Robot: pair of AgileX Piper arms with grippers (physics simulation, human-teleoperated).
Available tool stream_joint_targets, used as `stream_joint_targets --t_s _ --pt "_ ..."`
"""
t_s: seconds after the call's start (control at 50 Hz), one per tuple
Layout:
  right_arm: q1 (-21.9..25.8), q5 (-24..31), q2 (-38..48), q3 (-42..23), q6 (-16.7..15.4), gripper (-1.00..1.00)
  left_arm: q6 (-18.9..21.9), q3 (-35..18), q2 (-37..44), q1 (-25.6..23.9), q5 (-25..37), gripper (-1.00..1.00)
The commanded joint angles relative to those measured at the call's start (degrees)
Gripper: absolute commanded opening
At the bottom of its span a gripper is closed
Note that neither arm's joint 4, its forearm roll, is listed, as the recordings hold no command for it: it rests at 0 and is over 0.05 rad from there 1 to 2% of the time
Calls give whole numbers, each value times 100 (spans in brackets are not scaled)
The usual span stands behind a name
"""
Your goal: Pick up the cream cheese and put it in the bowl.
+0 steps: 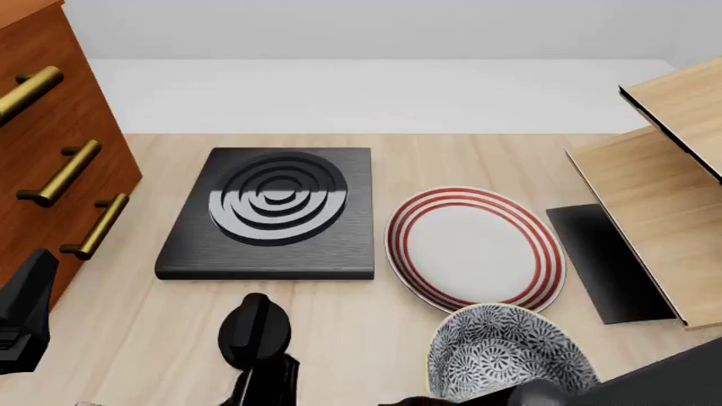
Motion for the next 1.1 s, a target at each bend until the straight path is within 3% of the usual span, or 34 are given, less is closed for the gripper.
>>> stream_joint_targets --t_s 0.02,0.38,0.58,1.1 --pt "-77 111 -555 359 -46 -100 1 0 0 0 0 100" --pt "-314 378 -1731 1121 -92 -100 1 0 1 0 0 100" --pt "-597 785 -2718 1575 -150 -100 -1 0 -1 0 0 100" --pt "-1537 3060 -5260 1990 -548 -100 -1 0 1 0 0 100"
